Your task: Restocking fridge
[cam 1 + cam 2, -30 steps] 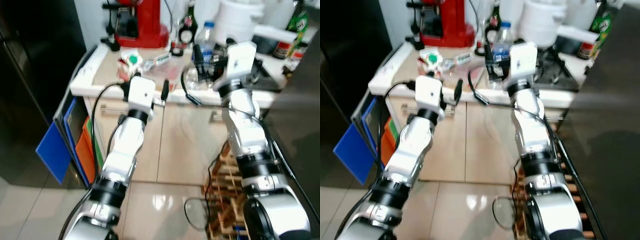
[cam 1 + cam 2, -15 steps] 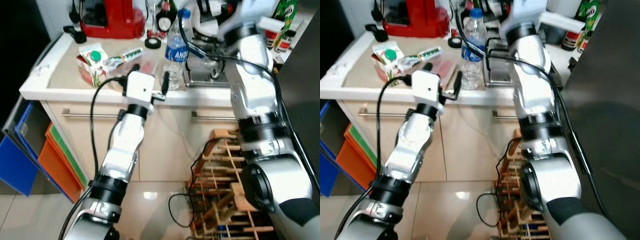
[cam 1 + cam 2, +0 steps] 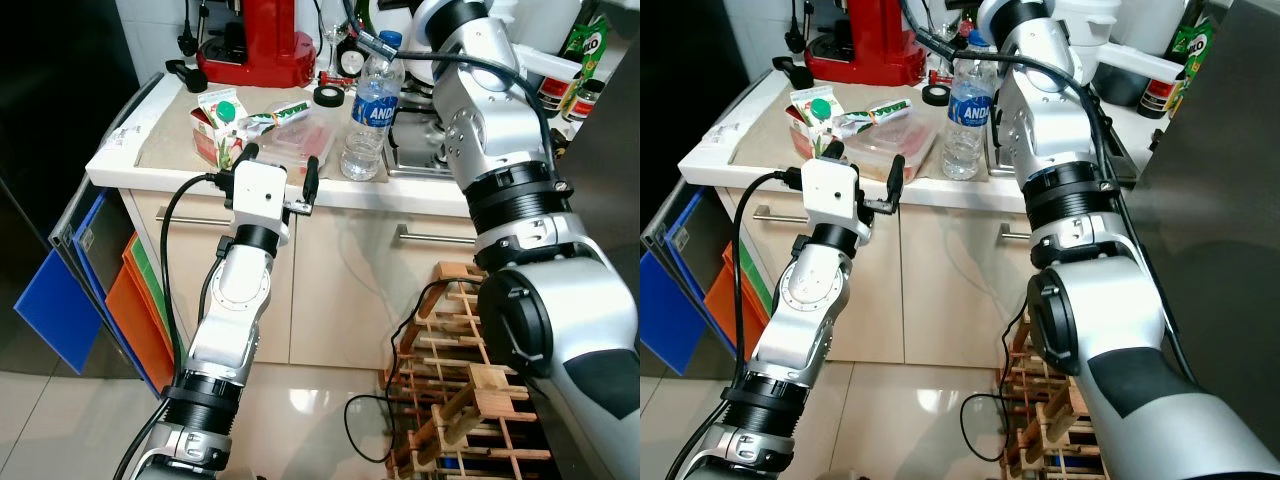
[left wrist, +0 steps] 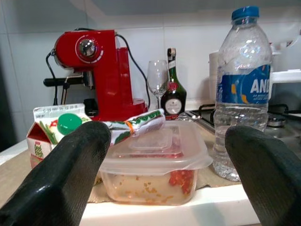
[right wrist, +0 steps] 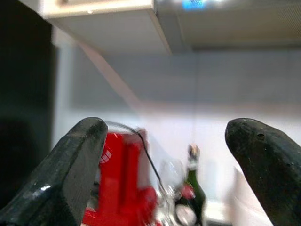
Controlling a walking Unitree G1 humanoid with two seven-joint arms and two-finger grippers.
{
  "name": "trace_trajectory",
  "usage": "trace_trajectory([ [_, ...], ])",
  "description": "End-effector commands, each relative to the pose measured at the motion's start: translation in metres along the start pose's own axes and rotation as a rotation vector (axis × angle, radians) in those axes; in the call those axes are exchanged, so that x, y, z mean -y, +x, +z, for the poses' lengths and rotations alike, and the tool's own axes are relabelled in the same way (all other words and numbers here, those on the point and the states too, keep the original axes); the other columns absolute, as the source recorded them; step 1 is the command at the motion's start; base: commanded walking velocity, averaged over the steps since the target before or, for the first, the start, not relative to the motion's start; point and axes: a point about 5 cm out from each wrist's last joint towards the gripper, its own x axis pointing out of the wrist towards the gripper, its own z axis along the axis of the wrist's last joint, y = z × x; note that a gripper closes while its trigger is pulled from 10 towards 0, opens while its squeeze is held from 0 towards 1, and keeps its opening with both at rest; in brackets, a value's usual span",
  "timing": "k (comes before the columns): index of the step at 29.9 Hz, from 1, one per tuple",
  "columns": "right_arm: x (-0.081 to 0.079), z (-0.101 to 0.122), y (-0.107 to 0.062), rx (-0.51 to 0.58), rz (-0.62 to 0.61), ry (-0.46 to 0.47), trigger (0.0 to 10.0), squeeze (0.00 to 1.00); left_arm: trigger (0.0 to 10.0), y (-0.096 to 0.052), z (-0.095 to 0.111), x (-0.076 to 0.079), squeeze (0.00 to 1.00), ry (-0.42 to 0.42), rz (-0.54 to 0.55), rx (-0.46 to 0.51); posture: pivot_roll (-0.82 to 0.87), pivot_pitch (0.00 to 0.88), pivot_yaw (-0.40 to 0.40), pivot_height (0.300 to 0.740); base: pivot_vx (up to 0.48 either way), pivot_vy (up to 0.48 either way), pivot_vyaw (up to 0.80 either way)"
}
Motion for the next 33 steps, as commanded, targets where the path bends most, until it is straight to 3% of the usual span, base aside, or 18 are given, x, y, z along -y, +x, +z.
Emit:
trace_trajectory([
  [1,0.011,0.0,0.004,-0.052,-0.05,0.018,10.0,0.0,10.0,0.0,0.004,0.001,0.0,0.004,-0.013,0.006,0.11,0.0,-0.049,0.74,0.0,0.0,0.0],
  [9,0.016,-0.017,0.005,-0.212,-0.08,0.105,10.0,0.0,10.0,-0.005,0.005,0.001,0.0,0.004,-0.004,-0.012,0.12,0.0,-0.057,0.74,0.0,0.0,0.0],
  [22,0.007,-0.019,0.008,-0.249,-0.044,0.106,10.0,0.0,10.0,-0.006,0.006,-0.001,0.0,0.007,0.009,-0.023,0.12,0.0,-0.062,0.74,0.0,0.0,0.0],
  [33,0.016,-0.026,0.004,-0.29,-0.084,0.103,10.0,0.0,10.0,-0.005,0.005,-0.002,0.0,-0.003,0.027,-0.032,0.13,0.0,-0.075,0.74,0.0,0.0,0.0],
])
